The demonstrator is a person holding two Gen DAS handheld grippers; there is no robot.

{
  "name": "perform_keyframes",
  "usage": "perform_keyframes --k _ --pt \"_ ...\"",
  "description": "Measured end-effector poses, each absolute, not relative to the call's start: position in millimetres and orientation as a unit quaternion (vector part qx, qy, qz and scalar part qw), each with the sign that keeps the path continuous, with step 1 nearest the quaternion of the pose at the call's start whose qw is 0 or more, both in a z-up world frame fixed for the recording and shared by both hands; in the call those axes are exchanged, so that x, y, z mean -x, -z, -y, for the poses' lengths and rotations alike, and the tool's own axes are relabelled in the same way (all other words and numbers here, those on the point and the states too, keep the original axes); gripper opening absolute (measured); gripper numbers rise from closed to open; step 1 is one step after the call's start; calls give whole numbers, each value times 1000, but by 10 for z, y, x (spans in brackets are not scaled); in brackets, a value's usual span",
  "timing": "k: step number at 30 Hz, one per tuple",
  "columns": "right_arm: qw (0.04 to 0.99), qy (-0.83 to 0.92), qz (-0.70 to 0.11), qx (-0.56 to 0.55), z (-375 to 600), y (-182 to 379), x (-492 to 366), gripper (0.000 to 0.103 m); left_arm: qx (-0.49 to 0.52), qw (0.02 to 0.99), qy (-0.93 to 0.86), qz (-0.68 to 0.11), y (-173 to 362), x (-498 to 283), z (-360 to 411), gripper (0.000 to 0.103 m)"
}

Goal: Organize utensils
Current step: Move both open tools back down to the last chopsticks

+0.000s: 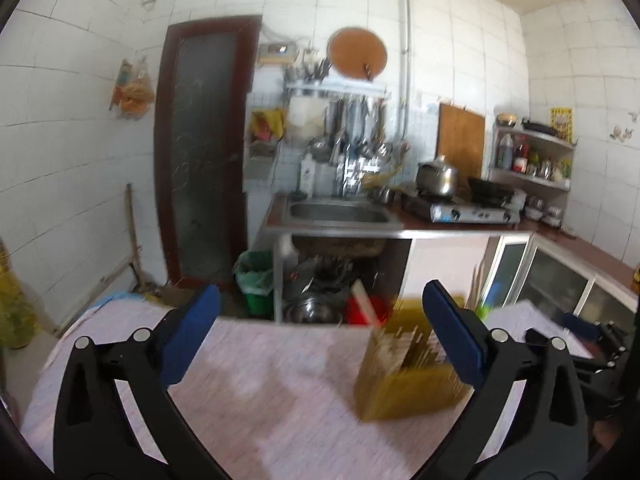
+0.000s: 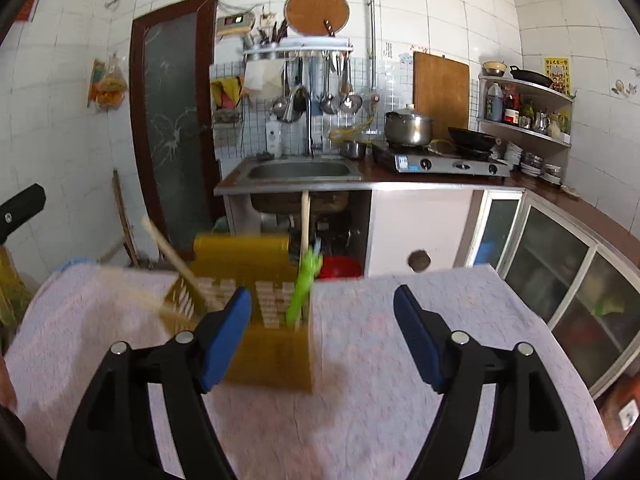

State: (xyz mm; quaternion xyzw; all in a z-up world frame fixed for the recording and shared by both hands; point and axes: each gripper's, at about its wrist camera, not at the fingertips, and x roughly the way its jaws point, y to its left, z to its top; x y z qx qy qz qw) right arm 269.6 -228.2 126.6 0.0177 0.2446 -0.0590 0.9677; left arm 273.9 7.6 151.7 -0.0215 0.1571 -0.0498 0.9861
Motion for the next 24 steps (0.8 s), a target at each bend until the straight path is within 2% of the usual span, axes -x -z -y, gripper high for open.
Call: perform_keyframes --k 10,15,22,23,24 --pt "933 45 -356 -22 1978 -305 -2111 73 15 959 35 -280 -517 -2380 -488 98" --pt "920 42 -388 -19 1853 -60 -1988 73 13 945 40 -324 -82 -2267 -487 98" --pt "907 53 -417 -12 1679 131 -1946 72 -7 937 36 -349 182 -2193 -407 98" --pt "906 55 -420 -10 1650 144 -1950 67 -14 937 35 -346 174 -2181 -386 98" --pt "904 59 -424 -7 1626 158 -1964 56 -16 938 36 -344 170 -2175 -379 98"
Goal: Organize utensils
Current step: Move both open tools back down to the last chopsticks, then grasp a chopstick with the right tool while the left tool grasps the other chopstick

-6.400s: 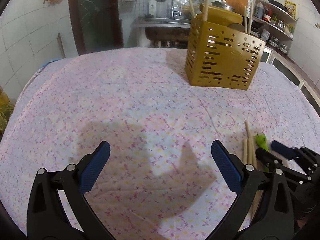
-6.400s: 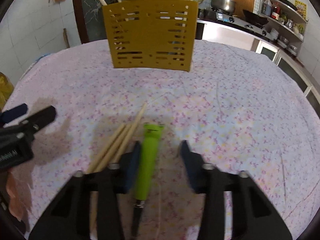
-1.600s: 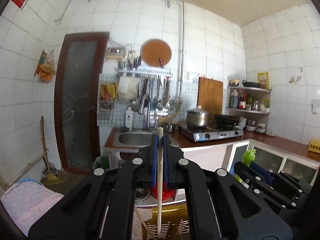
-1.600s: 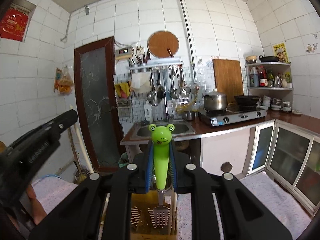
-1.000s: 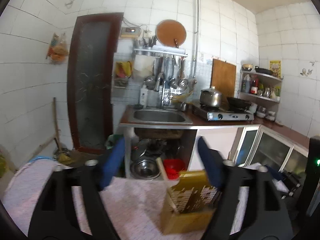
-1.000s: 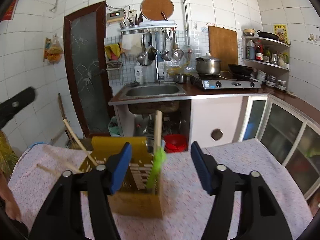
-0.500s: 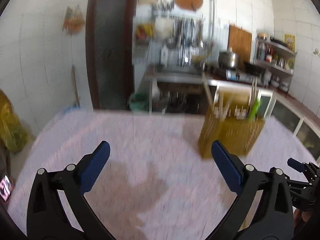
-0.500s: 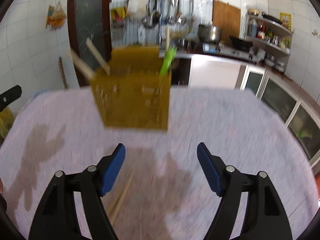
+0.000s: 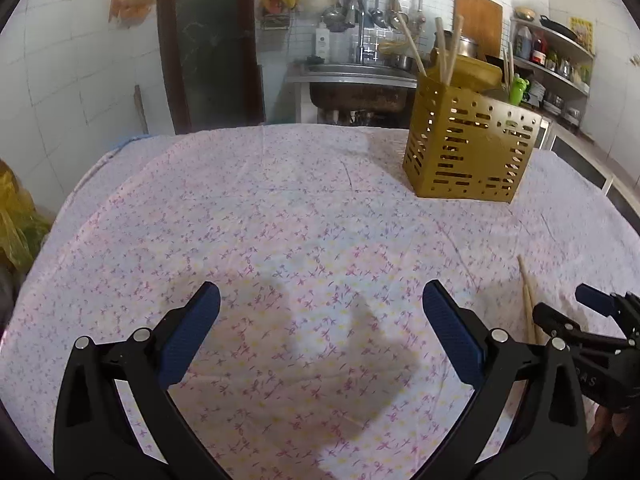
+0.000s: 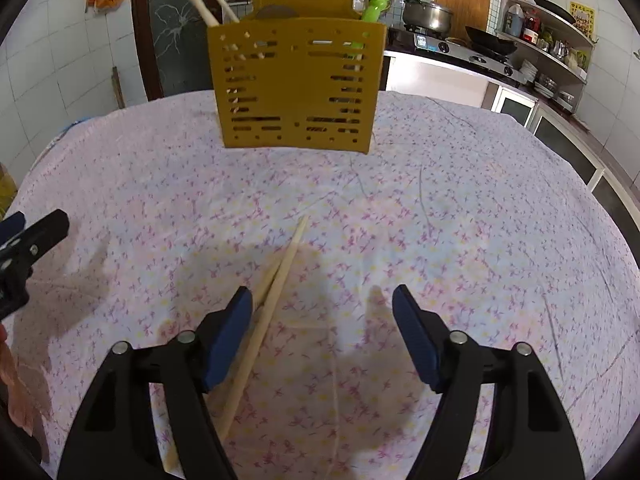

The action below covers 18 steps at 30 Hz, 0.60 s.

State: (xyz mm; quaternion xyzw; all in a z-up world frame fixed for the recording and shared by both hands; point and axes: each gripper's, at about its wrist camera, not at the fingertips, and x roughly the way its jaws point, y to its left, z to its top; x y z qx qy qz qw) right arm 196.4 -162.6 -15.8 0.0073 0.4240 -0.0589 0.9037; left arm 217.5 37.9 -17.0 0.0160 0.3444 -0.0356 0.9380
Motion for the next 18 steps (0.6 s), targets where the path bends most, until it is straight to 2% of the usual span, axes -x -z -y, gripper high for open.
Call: perform_keyframes --k 7,11,14,18 --pt "897 50 -439 -19 1523 211 -2121 34 -12 937 41 -347 147 -2173 -368 98" --pt "897 45 -438 -34 1548 212 -2195 11 -11 932 43 -359 173 -2183 -325 98" --pt "897 38 -439 -40 1631 210 -2176 6 -9 930 48 -364 183 -2171 -267 98" --pt "896 41 -440 -39 1875 202 -2078 6 -7 925 67 -375 197 -2149 -94 98"
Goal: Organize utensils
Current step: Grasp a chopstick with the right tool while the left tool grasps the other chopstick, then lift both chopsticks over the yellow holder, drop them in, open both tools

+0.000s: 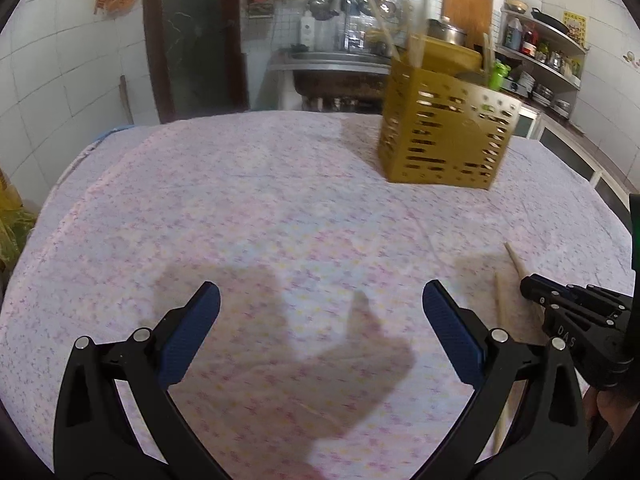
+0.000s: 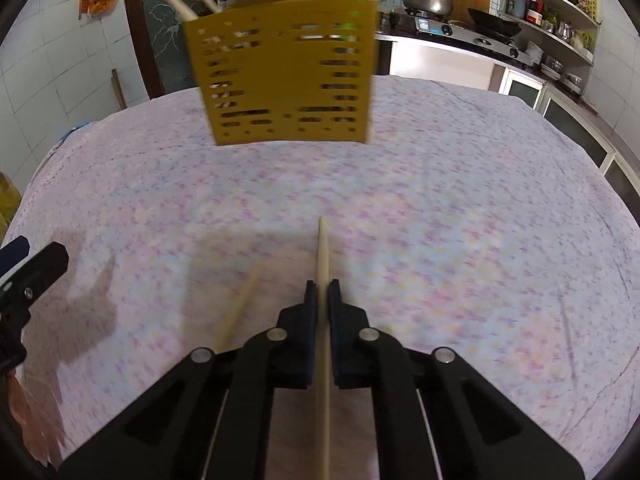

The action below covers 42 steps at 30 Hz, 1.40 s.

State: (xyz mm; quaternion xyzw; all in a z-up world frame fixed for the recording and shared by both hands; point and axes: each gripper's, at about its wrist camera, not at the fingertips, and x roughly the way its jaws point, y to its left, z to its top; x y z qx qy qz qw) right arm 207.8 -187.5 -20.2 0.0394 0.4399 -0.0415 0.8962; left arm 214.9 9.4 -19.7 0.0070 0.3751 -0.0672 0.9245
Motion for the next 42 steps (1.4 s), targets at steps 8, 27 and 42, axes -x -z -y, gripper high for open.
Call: perform_keyframes --k 8,27,42 --pt "892 68 -443 -55 2503 217 -1899 6 -29 902 123 -413 343 -2128 532 98" --pt "886 66 -457 -41 2739 240 -2140 8 -86 876 145 -452 545 -2317 1161 30" --pt "896 46 -431 -95 2789 177 -2003 6 -49 888 148 -433 367 -2304 969 4"
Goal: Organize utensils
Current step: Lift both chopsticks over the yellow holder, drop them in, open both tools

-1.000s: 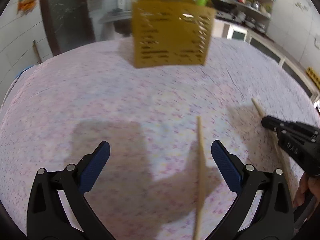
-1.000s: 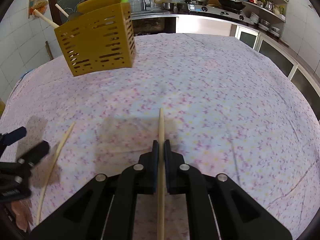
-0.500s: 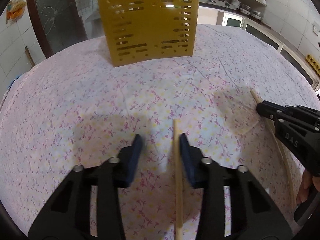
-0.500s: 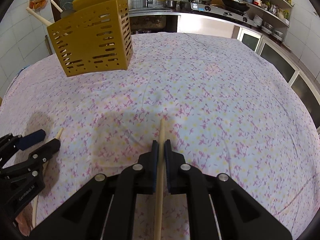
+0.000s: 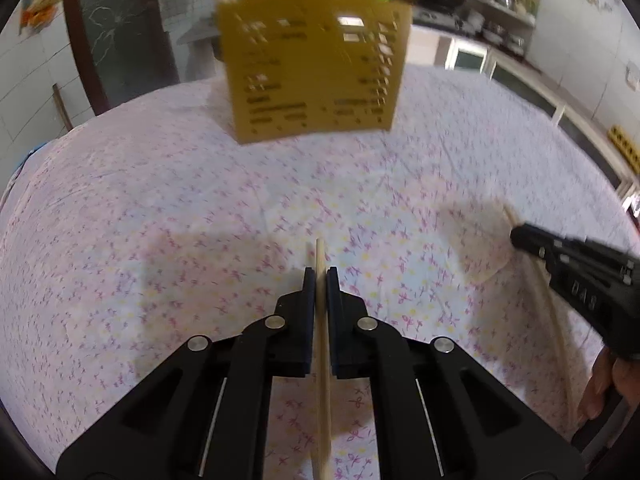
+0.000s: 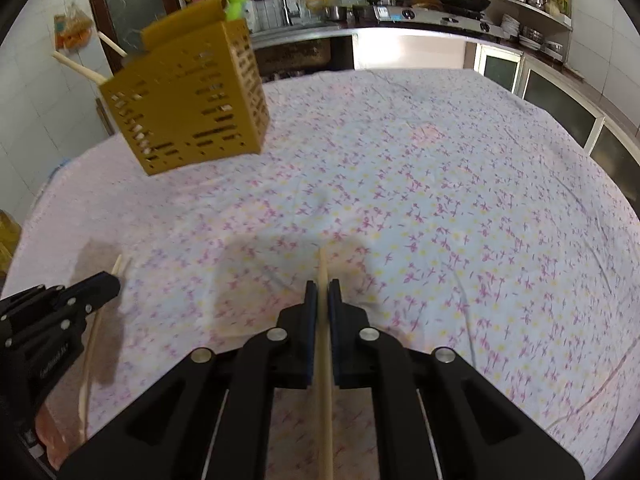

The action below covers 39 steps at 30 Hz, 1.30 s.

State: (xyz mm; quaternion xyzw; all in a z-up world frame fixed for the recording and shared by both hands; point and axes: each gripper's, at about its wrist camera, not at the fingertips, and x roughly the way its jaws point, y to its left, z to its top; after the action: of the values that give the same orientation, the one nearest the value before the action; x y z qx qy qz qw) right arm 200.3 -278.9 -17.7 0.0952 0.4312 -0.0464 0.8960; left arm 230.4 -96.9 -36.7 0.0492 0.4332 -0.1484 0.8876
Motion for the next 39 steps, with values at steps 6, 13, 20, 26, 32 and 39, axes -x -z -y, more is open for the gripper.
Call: perform_keyframes --k 6,13,20,26,32,39 --pt "922 23 -372 -106 2646 -131 -1827 6 -26 919 128 -371 17 -2148 731 5" --pt "952 4 -288 -102 2438 -496 -1635 6 0 947 102 -303 -336 -1941 406 5" --pt "969 2 -231 -81 2272 -631 -1537 6 8 962 84 -260 -499 -1721 201 5" --pt "974 -3 -208 -84 2272 -665 -1513 6 13 968 78 -239 -530 -1567 127 5" --pt "979 -2 -184 -84 2299 -762 -1484 6 15 972 81 -220 -644 -1525 112 4" --pt "984 -2 -158 -86 2365 -865 -1517 6 9 974 92 -205 -761 -1564 185 4"
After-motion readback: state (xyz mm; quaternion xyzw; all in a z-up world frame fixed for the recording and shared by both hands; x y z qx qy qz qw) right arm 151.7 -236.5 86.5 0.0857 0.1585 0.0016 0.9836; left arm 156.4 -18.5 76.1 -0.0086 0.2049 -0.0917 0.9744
